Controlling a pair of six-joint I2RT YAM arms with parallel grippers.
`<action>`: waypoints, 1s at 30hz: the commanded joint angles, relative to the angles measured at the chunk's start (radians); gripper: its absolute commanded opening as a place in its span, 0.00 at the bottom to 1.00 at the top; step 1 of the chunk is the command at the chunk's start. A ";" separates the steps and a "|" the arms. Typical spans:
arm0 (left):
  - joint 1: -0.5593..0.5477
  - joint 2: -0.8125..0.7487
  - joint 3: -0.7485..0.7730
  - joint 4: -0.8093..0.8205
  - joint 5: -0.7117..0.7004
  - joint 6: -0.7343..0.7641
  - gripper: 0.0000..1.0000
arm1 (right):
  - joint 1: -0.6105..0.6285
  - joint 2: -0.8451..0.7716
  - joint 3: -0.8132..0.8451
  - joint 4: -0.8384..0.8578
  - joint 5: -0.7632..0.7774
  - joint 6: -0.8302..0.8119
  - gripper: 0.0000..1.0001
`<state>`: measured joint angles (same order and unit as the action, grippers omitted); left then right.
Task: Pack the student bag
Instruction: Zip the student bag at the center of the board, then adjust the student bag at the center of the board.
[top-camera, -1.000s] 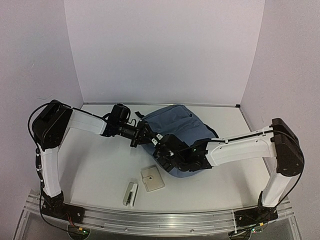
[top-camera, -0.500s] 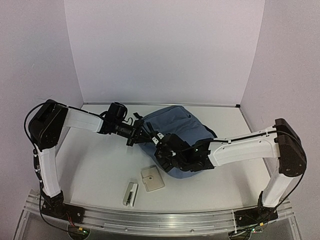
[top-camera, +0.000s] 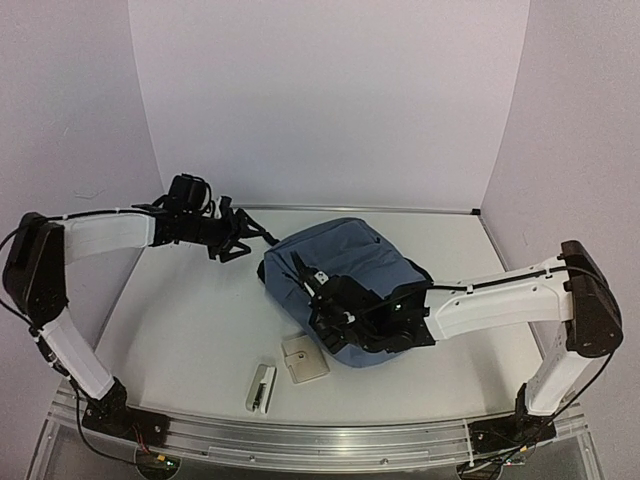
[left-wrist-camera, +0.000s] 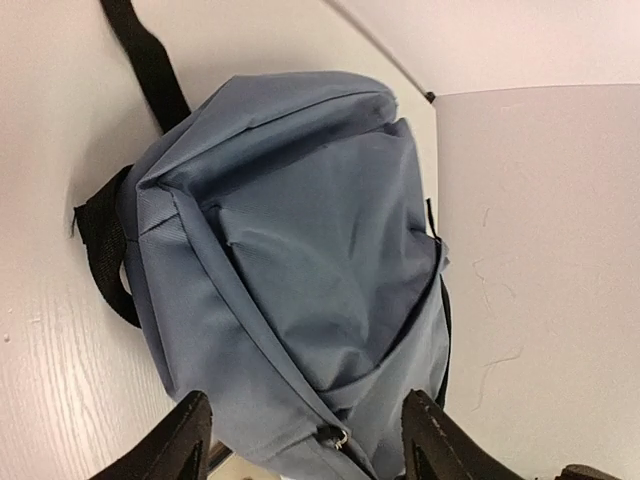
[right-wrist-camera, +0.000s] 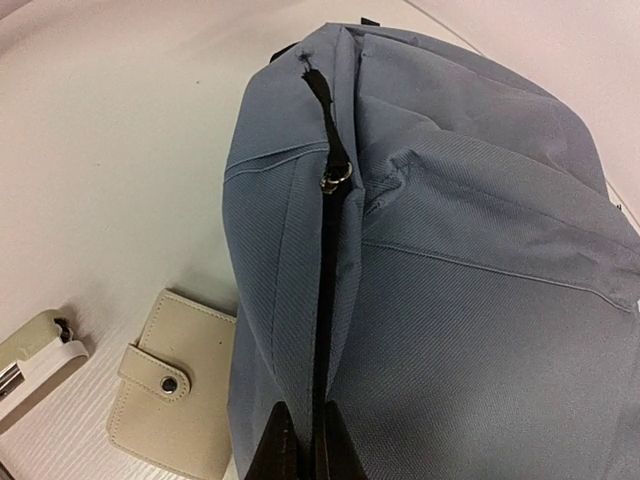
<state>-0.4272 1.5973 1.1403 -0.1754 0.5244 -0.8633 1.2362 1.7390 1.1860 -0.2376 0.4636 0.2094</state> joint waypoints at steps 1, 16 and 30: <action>-0.006 -0.155 -0.075 -0.135 -0.141 0.066 0.70 | 0.001 0.017 0.102 0.050 0.114 0.097 0.00; -0.007 -0.448 -0.328 -0.164 -0.228 -0.055 0.80 | -0.035 0.401 0.657 0.051 -0.013 0.186 0.13; -0.239 -0.376 -0.325 -0.070 -0.288 -0.174 0.90 | -0.142 0.093 0.421 0.028 0.088 0.198 0.94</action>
<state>-0.5868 1.1661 0.7832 -0.3284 0.2835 -0.9775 1.1791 2.0183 1.7210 -0.2009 0.4976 0.3705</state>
